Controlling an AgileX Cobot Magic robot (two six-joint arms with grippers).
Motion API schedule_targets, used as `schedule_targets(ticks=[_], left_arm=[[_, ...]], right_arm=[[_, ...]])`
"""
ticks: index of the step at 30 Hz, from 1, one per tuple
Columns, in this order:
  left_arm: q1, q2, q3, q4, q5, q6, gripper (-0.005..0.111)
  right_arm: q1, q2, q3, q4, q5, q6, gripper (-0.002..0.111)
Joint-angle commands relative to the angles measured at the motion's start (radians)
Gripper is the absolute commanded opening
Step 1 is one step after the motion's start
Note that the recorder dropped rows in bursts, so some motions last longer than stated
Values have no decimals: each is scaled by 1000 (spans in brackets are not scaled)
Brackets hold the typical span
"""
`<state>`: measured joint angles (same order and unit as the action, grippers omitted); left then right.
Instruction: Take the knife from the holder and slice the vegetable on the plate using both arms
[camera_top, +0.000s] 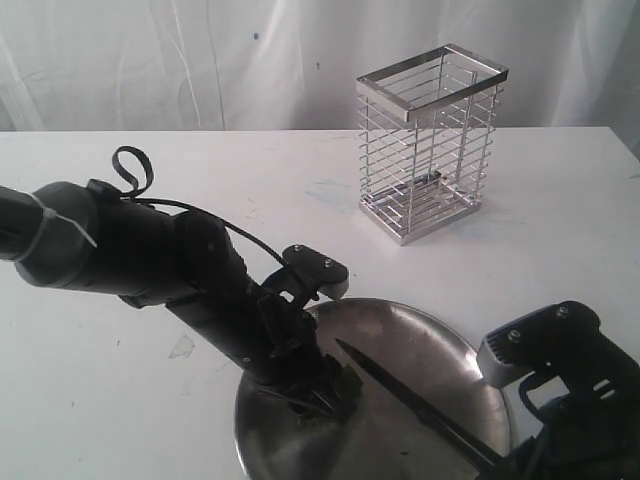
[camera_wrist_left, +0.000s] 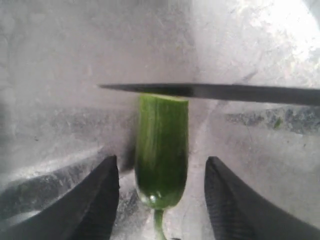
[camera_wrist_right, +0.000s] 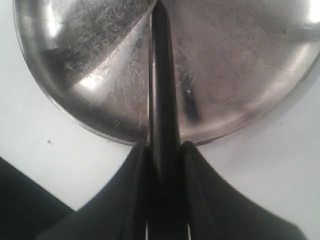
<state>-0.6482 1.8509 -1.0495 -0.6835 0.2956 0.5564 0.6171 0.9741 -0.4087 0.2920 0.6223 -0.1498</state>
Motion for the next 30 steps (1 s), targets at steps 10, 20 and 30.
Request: schedule_targets(ticks=[10,20,30], left_arm=[[-1,-146,0,65,10,-7,56],[-1,-167,0,65,-49,-29,56],[-1,-167,0,65,-56,-38,56]], right_arm=[[3,-5,2,24,0,-30,0],[3,-5,2,32,-2,-30,0],[3,67,2,117,-35,-98,0]])
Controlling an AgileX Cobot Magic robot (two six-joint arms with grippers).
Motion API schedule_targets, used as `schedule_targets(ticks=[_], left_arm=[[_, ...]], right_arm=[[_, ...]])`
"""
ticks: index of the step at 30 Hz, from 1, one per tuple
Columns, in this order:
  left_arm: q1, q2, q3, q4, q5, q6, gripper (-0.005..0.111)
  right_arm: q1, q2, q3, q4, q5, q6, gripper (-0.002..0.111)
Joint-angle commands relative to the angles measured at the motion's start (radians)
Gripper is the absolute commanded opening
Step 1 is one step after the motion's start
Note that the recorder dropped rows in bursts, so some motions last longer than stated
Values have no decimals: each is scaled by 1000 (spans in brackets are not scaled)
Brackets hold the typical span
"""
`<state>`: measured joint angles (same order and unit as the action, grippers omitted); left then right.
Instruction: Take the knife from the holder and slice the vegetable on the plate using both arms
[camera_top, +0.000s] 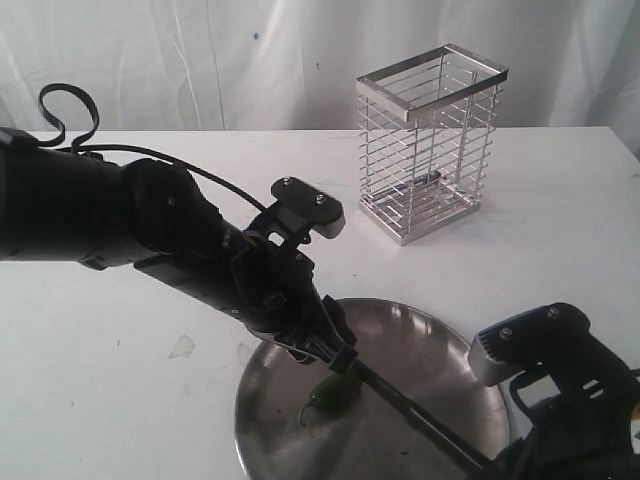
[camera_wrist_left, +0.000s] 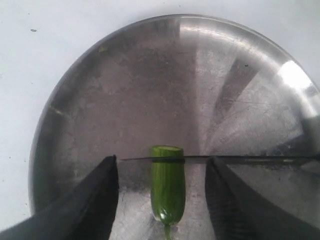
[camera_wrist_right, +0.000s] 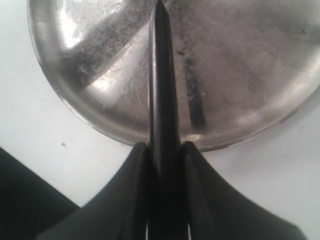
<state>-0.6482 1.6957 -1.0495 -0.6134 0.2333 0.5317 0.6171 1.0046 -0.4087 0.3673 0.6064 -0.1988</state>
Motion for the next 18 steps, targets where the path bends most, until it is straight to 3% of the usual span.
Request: schedule_targets(ticks=[1,18], left_arm=[[-1,-12,0,-5,6,-13,56],[-1,3,0,-7,-55,-47,56]], right_arm=[[3,45,2,44,-27,-52,0],[3,137,2,43,-105,-56,0]])
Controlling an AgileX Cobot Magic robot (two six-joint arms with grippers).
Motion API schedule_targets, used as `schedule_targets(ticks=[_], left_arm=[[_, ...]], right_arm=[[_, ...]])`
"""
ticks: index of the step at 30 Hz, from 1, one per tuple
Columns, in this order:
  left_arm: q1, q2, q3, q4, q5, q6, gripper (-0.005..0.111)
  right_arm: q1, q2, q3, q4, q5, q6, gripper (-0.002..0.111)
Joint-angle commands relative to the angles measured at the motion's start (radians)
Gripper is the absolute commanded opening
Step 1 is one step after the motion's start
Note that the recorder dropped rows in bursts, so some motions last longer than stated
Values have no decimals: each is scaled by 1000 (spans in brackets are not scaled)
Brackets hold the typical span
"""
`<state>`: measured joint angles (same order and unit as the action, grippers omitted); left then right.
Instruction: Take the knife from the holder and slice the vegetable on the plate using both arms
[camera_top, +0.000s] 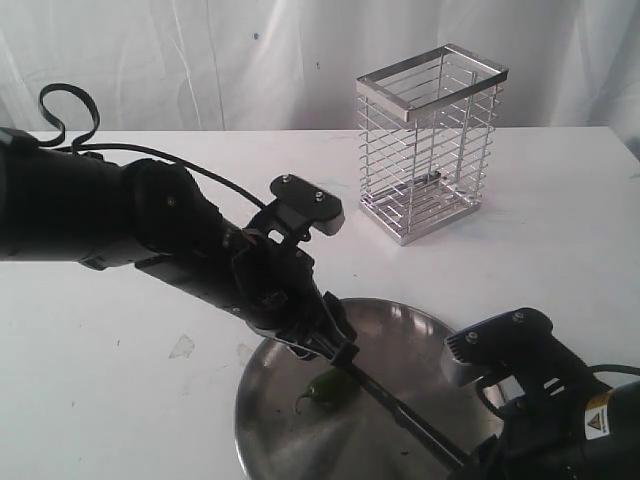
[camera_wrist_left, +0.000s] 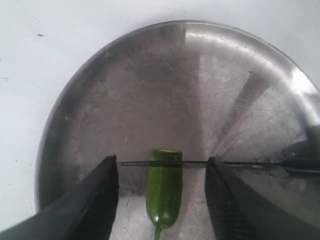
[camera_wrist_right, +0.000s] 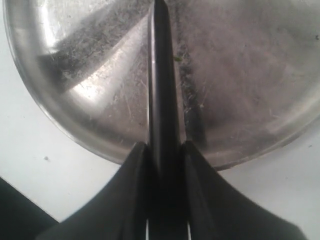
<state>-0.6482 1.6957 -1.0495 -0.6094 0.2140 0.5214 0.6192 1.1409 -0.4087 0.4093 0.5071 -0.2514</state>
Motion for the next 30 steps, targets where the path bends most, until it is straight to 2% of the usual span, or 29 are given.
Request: schedule_targets(ticks=[1,9,19,30], left_arm=[[-1,17,0,-15,-59,-47,56],[-3,131,0,-29,-103,-54,56],[-3,129,-64,-52,-70,-54,56],[-3,129,-67,-52,-53,-52,56]], right_arm=[[1,1,2,1,-5,-4,0],[1,1,2,1,-2,-4,0],[1,3,2,1,-4,-6,0],[1,29,2,1,-15,-6,0]])
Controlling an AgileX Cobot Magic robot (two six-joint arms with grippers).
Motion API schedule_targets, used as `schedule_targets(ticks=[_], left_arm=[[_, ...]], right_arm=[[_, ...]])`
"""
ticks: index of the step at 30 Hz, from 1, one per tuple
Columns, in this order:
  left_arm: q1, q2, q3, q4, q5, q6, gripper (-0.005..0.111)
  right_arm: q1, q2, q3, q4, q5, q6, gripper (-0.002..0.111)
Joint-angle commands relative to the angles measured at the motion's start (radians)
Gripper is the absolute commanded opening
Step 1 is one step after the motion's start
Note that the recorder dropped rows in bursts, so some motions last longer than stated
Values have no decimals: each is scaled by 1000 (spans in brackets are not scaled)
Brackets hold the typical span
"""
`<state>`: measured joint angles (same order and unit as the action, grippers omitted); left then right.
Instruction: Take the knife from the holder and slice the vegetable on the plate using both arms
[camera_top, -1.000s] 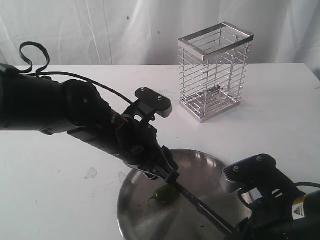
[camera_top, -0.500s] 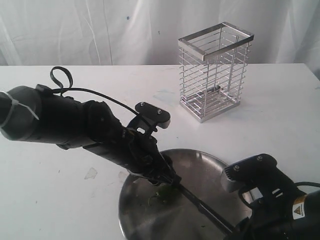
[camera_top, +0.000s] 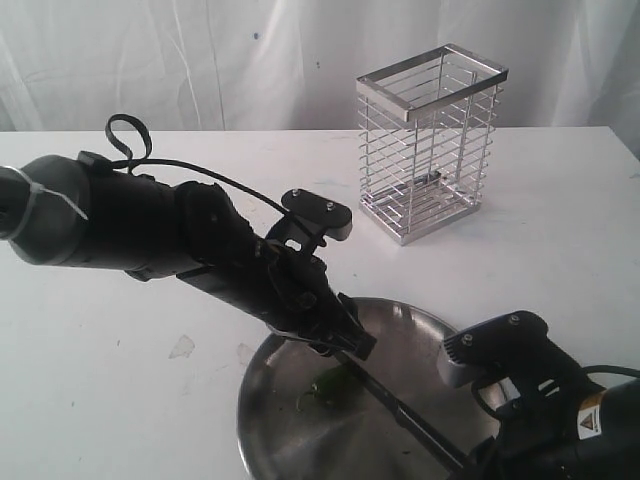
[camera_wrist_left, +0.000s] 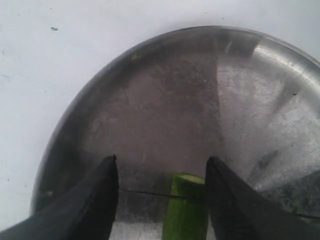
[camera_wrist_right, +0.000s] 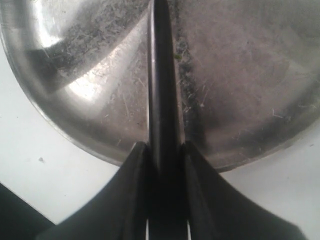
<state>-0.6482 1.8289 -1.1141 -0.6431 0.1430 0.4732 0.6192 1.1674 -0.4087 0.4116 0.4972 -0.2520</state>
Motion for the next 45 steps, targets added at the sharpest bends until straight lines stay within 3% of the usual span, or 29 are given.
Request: schedule_targets(ticks=[1,14,21,32,45], left_arm=[[-3,-4,-2,-18,18,-3,56],[-7,5,-2,-18,22,-3,56],[-50,136,-2,-14,4,-3,56],[-49,-48,-34,113,-17,-3,56],[-51,-2,-34,114,53,-7,56]], right_arm=[[1,3,2,-1,-6,-5,0],[1,3,2,-1,-6,-5,0],[1,5,2,-3,-6,-5,0],[1,114,2,0,-51,-10,0],[1,114,2,0,-51,-10,0]])
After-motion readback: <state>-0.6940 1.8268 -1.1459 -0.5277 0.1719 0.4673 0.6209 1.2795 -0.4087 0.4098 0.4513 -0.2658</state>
